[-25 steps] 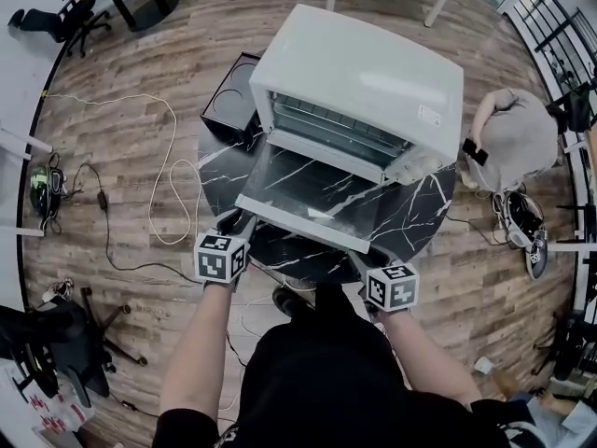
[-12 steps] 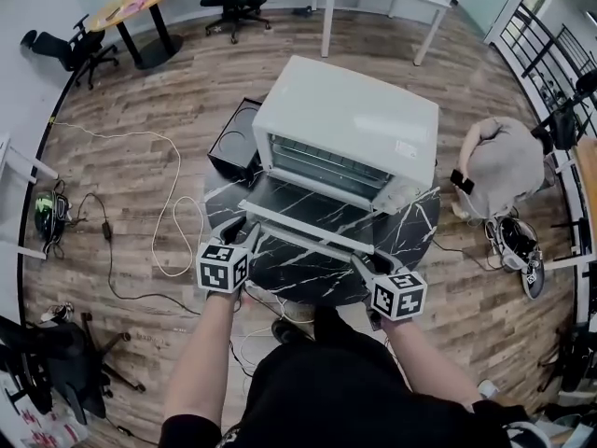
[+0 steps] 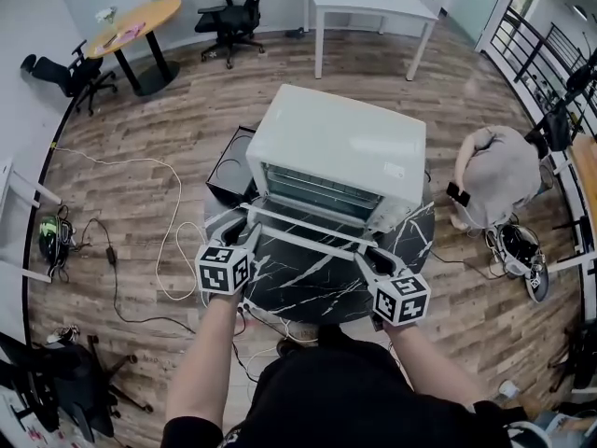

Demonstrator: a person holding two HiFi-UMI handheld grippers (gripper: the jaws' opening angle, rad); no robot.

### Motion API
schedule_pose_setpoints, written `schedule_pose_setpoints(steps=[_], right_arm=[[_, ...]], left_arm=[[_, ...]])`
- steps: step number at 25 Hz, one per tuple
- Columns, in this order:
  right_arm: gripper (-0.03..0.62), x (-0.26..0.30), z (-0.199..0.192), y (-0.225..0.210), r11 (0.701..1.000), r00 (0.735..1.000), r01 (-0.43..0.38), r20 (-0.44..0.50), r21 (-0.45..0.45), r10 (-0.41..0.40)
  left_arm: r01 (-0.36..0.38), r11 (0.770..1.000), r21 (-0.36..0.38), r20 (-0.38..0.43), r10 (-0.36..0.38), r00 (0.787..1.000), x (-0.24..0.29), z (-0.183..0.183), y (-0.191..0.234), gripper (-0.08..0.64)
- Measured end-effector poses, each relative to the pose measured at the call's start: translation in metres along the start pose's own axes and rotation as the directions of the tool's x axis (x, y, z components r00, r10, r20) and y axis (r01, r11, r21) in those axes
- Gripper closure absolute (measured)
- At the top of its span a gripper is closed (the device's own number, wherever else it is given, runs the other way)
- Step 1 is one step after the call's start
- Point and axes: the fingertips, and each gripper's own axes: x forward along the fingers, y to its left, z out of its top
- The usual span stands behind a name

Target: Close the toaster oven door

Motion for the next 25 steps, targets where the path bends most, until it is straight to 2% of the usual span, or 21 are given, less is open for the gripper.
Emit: schedule_pose_setpoints(steps=[10,19,25], right_arm=[[0.474,0.006,0.047,-0.019,0.999,0.993,0.049,0.108,0.005,-0.049],[0.489,0.020,0.080,-0.040,0.997,0.987,0.082,0.141,0.015,-0.083],[0.505,0.020,0.087,-0.044,0.995,0.983,0.093,0.158,0.019,-0.095]], left_arm=[[0.039,0.999,-0.007,0.070,-0.038,0.997,0.022,0.045,0.000,0.410],[0.030,0.999,-0.013,0.131,-0.028,0.991,0.048,0.078,0.004,0.410],[0.044,0.999,-0.029,0.164,-0.039,0.986,0.062,0.090,0.006,0.410]])
